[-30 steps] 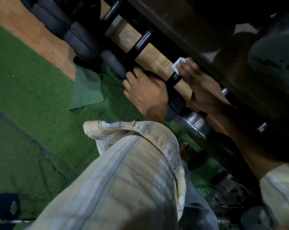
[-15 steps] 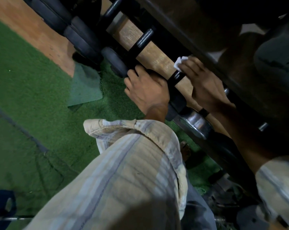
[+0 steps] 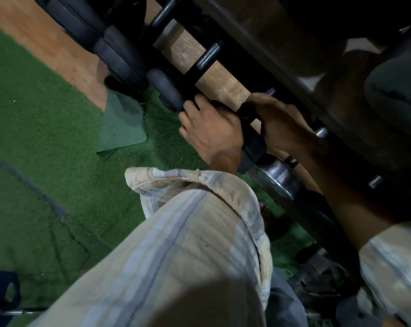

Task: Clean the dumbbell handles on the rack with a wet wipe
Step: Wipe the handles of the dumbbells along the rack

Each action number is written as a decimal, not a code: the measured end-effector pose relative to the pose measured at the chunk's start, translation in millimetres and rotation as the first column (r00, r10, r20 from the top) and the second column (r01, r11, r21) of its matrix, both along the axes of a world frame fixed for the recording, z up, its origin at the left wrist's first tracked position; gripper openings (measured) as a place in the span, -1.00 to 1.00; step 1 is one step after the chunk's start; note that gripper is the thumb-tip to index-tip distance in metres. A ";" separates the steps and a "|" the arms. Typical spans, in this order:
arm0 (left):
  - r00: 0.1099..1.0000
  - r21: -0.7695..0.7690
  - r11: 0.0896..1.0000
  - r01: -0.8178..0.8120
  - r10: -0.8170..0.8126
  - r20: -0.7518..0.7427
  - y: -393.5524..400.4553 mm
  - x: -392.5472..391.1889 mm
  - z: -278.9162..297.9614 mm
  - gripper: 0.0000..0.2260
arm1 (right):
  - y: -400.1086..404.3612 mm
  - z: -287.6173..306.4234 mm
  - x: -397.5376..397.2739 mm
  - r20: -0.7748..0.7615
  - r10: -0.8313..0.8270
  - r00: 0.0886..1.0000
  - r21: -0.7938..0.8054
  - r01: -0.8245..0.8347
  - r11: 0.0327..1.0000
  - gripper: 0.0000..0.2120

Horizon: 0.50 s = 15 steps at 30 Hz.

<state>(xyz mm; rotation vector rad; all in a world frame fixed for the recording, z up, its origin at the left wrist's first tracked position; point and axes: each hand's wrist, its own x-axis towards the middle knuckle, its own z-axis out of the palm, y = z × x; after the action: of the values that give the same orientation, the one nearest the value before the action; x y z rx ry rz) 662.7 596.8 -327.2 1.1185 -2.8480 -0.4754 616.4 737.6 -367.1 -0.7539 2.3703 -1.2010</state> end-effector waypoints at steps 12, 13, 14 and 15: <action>1.000 0.006 1.000 0.003 -0.004 0.014 0.4 0.6 -0.2 -0.64 | 5.0 -21.8 52.4 0.211 -0.507 0.836 0.076 0.503 0.861 -0.33; 1.000 0.005 1.000 0.003 -0.003 0.016 0.6 0.5 -0.3 -0.64 | 1.0 -17.3 52.7 0.364 -0.542 0.758 0.011 0.578 0.816 -0.39; 1.000 0.003 1.000 0.001 -0.001 0.016 0.8 0.4 -0.6 -0.65 | -1.2 -15.1 49.5 0.533 -0.558 0.636 -0.039 0.677 0.735 -0.48; 1.000 0.000 1.000 0.001 -0.001 0.015 1.0 0.0 -0.7 -0.65 | -3.6 -9.7 45.3 0.691 -0.546 0.474 -0.052 0.786 0.617 -0.60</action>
<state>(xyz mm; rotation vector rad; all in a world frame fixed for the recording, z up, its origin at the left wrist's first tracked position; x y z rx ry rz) 662.7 597.7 -328.0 1.1262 -2.8613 -0.4683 661.8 734.0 -376.8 0.5929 1.8687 -1.8757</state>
